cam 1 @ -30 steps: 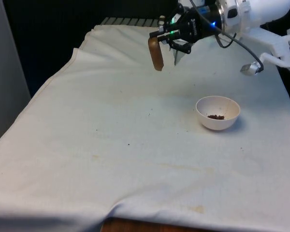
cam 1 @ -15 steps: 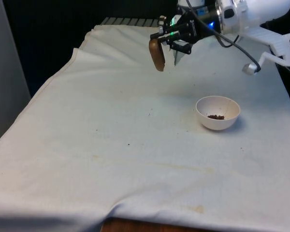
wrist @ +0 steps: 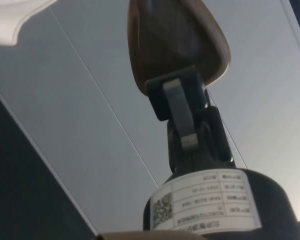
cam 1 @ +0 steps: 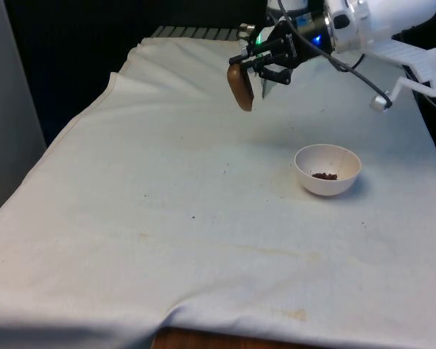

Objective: Pour the coffee beans from the cup into the bowl.

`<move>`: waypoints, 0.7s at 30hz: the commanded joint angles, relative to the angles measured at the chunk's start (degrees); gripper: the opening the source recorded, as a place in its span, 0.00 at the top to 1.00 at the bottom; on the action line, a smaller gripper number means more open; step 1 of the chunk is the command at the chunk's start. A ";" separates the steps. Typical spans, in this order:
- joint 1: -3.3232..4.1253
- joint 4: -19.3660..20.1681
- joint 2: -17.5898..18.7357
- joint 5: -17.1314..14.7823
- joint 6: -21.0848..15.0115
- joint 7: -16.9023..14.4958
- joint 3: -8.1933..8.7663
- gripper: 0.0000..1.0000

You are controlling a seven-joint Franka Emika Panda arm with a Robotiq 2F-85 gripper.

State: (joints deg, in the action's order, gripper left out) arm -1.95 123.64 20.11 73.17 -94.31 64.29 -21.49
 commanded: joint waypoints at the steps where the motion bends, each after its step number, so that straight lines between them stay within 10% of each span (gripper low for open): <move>1: -0.40 0.06 -0.06 -0.69 -1.43 0.11 0.00 1.00; 21: 0.00 0.00 0.00 -3.15 -7.16 0.40 3.15 1.00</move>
State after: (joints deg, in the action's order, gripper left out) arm -1.95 123.64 20.11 70.02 -101.47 64.69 -18.33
